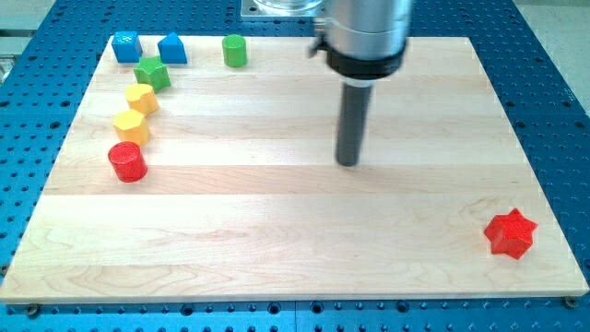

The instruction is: Move red star at bottom center

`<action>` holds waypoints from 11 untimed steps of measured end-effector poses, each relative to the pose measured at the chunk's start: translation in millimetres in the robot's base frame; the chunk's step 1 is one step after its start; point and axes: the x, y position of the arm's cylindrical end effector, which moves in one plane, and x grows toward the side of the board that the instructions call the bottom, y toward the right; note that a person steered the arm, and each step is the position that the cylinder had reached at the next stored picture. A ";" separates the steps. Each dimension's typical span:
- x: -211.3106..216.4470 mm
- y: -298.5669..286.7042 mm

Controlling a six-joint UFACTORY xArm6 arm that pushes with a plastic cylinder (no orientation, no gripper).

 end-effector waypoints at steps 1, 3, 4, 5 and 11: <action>-0.2 89.5; -0.2 182.7; -0.2 220.6; 0.7 251.6; 122.3 99.6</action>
